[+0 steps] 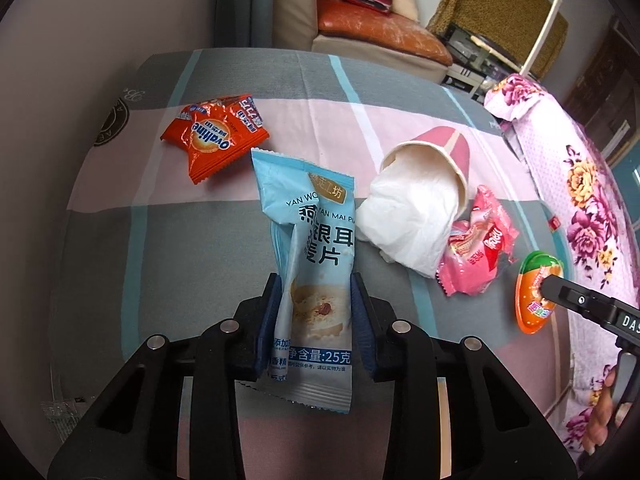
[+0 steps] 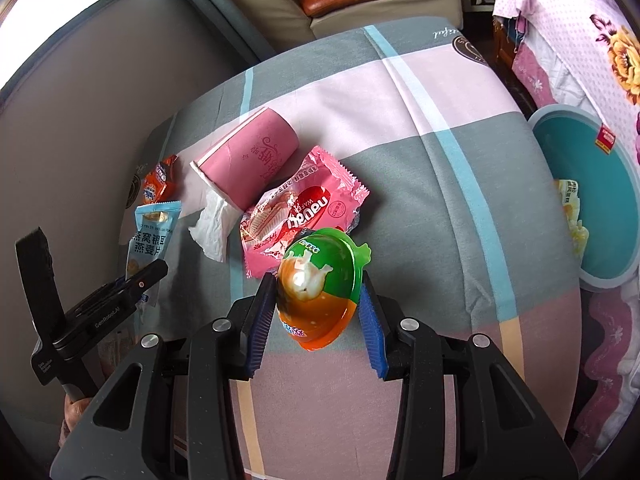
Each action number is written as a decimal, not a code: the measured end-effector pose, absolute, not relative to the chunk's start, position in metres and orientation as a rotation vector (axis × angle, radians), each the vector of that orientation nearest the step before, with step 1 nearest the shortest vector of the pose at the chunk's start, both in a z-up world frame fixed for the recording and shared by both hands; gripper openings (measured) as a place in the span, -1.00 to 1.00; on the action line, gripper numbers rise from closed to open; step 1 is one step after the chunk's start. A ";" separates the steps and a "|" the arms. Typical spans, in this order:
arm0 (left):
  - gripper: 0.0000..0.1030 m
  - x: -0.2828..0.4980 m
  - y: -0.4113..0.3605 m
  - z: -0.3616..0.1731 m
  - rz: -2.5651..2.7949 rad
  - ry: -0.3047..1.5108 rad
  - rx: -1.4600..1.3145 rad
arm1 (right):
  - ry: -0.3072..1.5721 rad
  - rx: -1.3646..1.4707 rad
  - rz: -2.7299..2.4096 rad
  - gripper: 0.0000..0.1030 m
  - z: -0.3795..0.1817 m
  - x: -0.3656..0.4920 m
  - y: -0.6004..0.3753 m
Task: Collect trash
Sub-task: 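Carry the egg toy and blue packet over the teal bin and open both tools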
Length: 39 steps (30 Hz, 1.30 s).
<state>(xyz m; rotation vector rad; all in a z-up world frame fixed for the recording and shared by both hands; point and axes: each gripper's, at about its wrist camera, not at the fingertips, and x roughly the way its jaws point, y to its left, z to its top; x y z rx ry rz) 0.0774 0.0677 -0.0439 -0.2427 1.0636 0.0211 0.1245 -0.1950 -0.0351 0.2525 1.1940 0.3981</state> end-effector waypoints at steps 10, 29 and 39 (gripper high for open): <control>-0.30 0.089 -0.016 -0.008 -0.131 1.025 -0.127 | 1.118 0.347 0.377 -0.25 -0.018 0.130 -0.241; -0.27 0.154 -0.198 -0.028 -0.381 1.103 0.067 | 0.973 0.586 0.155 -0.25 -0.016 0.142 -0.412; -0.27 0.175 -0.271 -0.048 -0.485 1.146 0.140 | 0.948 0.656 0.022 -0.25 -0.030 0.140 -0.478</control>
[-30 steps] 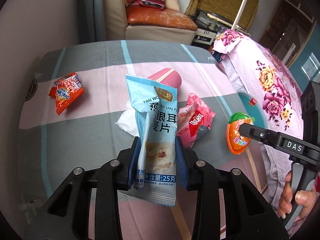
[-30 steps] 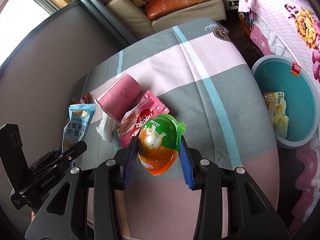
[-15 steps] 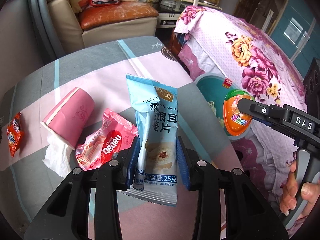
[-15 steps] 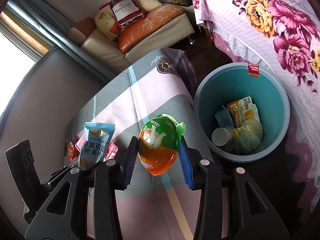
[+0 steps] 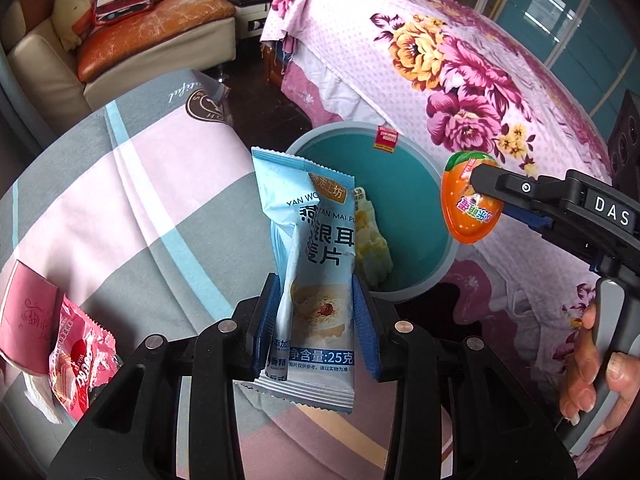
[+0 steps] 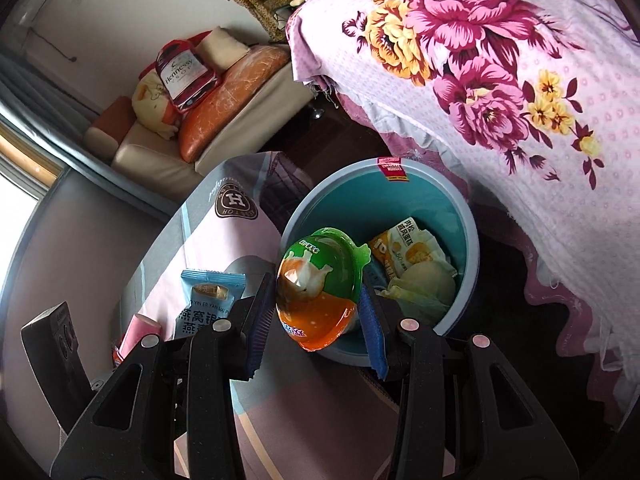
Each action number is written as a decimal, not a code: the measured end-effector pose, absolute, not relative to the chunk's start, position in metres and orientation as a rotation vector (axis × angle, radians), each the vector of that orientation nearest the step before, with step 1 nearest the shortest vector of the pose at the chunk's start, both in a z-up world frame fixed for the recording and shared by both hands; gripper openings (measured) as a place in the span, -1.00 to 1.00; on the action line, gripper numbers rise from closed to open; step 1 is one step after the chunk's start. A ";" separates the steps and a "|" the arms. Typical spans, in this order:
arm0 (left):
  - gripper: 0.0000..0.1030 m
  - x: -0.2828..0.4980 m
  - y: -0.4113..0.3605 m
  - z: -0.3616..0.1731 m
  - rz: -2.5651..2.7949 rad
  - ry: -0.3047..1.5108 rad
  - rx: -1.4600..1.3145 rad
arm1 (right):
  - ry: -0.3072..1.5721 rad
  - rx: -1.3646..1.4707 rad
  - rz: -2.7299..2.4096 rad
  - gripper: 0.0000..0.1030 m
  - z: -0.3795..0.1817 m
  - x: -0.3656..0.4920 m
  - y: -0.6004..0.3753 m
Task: Collect trash
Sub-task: 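Carry the egg toy and blue packet over the teal bin and open both tools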
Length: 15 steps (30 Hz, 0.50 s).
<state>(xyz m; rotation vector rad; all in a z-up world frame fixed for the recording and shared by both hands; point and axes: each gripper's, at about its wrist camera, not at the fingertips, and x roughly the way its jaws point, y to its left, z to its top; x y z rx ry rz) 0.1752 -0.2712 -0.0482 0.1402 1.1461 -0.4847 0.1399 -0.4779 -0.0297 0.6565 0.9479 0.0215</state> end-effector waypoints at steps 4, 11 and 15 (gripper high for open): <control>-0.27 0.187 -0.289 -0.054 -0.500 1.155 0.159 | 0.949 0.661 -0.008 -0.25 -0.034 0.143 -0.489; -0.15 0.202 -0.305 -0.053 -0.515 1.138 0.167 | 0.966 0.651 -0.039 -0.24 -0.041 0.151 -0.495; 0.36 0.207 -0.305 -0.055 -0.494 1.122 0.174 | 0.975 0.642 -0.048 -0.25 -0.044 0.158 -0.495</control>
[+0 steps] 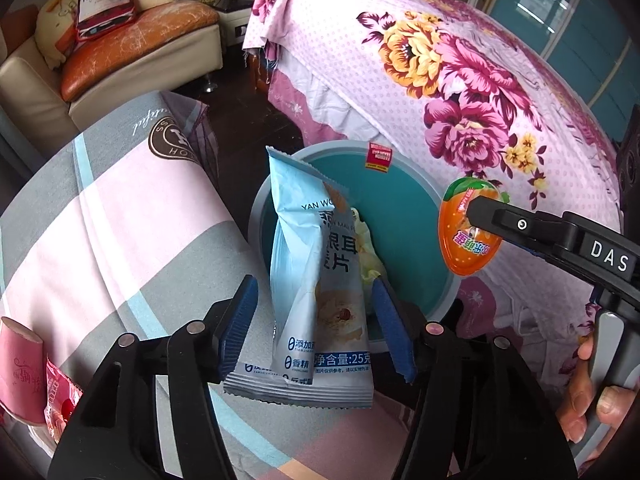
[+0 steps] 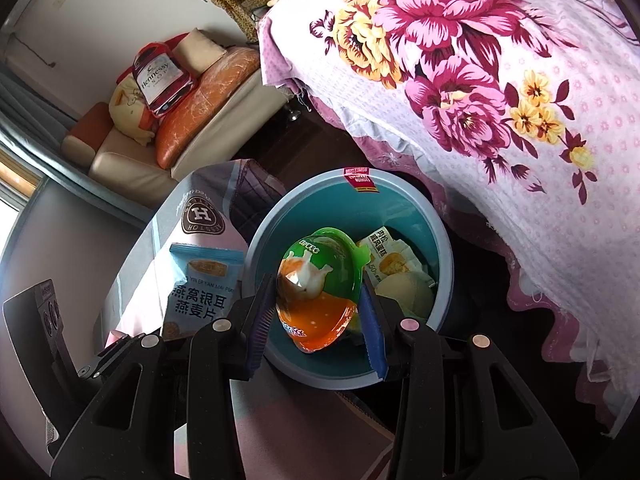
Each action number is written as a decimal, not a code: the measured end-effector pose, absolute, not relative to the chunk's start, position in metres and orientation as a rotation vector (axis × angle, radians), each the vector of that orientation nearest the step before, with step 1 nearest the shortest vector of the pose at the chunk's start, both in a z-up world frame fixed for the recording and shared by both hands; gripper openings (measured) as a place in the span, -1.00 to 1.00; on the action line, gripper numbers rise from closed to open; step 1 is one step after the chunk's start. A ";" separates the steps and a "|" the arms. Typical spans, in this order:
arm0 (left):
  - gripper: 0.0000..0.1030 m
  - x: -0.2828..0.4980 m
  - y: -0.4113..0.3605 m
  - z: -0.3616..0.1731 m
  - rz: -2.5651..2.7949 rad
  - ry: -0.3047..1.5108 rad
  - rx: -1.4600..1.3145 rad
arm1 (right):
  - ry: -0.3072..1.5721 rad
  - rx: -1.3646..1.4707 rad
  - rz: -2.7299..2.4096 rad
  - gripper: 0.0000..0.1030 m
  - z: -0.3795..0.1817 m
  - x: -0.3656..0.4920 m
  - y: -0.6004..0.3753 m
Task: Collect trash
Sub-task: 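Carry the egg toy and blue packet over the teal bin and open both tools, then move both tools back toward the pink cup and pink candy wrapper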
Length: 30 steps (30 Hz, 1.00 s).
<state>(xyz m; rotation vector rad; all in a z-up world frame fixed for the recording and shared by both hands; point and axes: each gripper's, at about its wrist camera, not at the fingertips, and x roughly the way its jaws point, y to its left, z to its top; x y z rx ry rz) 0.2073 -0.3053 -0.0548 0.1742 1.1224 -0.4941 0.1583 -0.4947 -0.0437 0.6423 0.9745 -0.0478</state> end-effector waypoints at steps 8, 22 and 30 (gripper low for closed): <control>0.74 0.212 -0.288 -0.059 -0.465 1.131 0.135 | 0.998 0.618 -0.047 -0.25 -0.049 0.172 -0.486; 0.80 0.196 -0.237 -0.054 -0.439 1.154 0.036 | 1.049 0.602 -0.056 0.29 -0.052 0.177 -0.465; 0.82 0.181 -0.201 -0.042 -0.397 1.131 -0.015 | 1.058 0.558 -0.020 0.35 -0.036 0.170 -0.433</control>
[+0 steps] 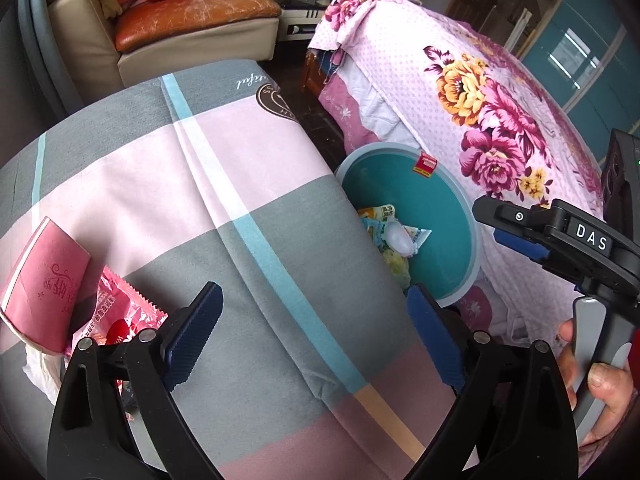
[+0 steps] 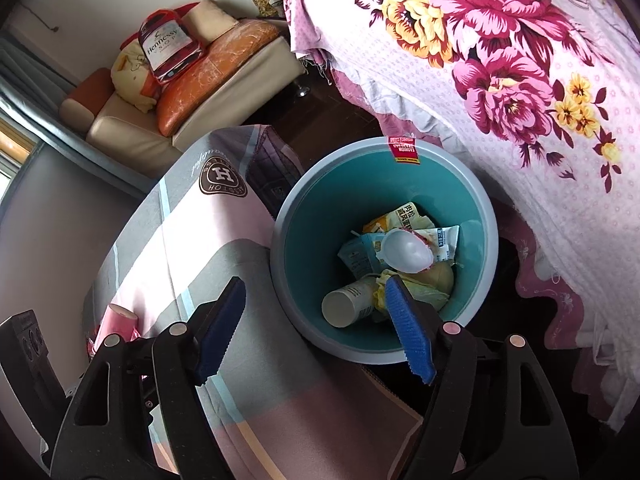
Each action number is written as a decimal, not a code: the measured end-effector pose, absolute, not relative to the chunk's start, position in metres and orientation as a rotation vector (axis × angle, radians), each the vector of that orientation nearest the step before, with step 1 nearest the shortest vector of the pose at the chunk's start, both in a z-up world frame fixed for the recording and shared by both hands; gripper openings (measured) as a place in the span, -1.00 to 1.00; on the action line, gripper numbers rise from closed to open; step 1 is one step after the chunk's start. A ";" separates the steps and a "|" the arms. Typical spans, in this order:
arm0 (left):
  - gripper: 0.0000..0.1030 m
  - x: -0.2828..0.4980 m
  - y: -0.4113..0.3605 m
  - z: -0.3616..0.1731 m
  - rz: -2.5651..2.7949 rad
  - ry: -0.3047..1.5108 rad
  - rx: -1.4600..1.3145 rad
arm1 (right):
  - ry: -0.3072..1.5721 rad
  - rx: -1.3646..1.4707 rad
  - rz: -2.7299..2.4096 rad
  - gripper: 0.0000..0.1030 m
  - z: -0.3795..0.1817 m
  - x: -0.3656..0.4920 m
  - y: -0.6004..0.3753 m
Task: Collect trash
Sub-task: 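Move both tools back toward the pink cup and pink candy wrapper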
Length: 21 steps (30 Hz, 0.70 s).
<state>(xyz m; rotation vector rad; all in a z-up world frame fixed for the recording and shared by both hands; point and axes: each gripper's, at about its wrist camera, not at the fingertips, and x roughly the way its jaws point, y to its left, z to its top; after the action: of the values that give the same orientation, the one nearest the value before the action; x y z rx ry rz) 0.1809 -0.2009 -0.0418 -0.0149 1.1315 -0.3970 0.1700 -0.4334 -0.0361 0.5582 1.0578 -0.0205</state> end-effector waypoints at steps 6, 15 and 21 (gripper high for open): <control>0.82 0.164 -0.168 -0.033 -0.368 1.111 -0.049 | 1.078 0.508 0.026 0.38 -0.025 0.165 -0.397; 0.82 0.140 -0.095 -0.021 -0.285 1.066 -0.150 | 1.124 0.428 0.123 0.45 -0.017 0.160 -0.326; 0.86 0.127 -0.040 -0.023 -0.211 1.036 -0.196 | 1.174 0.364 0.203 0.45 -0.021 0.163 -0.271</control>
<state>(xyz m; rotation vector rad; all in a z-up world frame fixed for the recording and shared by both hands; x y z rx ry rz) 0.1266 -0.0402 -0.0231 -0.1965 1.0357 -0.2109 0.1629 -0.2710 -0.0211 0.3640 1.1742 0.2031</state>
